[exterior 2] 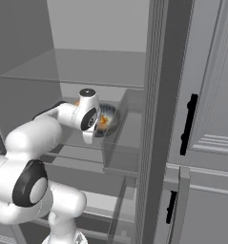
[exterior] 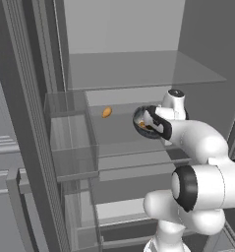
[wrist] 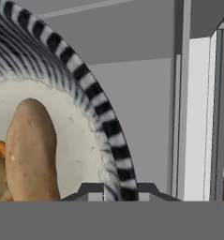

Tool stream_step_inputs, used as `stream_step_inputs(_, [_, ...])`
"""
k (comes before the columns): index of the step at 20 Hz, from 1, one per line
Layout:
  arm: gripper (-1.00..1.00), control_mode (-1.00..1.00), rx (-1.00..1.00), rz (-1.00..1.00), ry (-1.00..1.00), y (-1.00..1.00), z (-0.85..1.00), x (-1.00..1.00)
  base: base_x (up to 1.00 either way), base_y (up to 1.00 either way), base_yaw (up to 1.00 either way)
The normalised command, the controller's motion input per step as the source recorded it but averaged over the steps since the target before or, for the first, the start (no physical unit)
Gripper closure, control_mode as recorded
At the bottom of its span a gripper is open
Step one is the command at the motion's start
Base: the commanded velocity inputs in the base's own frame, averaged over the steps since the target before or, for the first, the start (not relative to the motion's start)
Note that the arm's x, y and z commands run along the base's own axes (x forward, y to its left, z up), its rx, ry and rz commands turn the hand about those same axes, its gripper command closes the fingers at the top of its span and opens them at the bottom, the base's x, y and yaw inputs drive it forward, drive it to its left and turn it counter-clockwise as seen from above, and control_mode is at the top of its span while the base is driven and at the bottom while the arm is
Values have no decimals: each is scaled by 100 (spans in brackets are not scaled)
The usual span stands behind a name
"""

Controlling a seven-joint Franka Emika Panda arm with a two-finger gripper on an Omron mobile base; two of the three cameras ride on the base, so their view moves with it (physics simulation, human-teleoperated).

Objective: Pick the chicken drumstick and sweet potato from their plates and place them in the bowl. Then put the bowl in the fridge.

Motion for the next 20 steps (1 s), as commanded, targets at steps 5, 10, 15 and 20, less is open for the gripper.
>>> stream_step_inputs(5, [-100,-100,0,0,0,0,-6,0,0,0,0])
stream_step_inputs(10, [-100,-100,0,0,-6,0,0,-1,0,0,0])
stream_step_inputs(15, [-100,-100,0,0,-32,0,16,-40,0,0,0])
stream_step_inputs(20, [-100,-100,0,0,-15,-1,49,-26,0,0,0])
